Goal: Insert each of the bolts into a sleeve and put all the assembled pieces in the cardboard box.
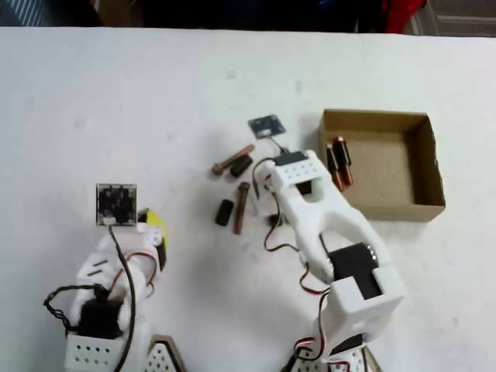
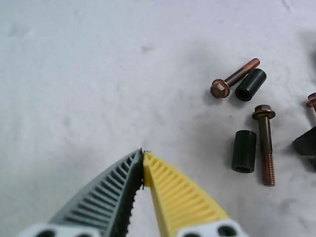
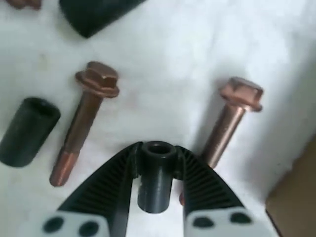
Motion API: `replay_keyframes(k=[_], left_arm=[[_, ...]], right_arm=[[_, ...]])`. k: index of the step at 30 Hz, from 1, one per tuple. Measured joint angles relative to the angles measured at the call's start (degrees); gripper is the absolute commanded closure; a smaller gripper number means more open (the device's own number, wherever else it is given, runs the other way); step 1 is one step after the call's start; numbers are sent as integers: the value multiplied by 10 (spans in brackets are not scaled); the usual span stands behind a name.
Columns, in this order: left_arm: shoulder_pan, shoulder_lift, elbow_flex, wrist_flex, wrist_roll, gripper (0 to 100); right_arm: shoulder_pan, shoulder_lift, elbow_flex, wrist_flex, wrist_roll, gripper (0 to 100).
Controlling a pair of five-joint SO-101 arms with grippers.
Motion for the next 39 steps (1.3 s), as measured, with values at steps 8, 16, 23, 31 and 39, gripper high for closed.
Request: replay_keyframes(k=[8,16,23,31,39], left_arm=[[0,0,0,0,0,977],[-1,0,19,0,0,977],[0,0,19,0,0,977],[0,0,19,0,0,977],[0,0,19,0,0,977]], right_arm=[[0,3,-3,0,101,981],[0,3,-3,0,107,981],[0,3,-4,0,108,982],[-1,-30,-1,15,108,982],[-4,-223,-1,73,108,982]])
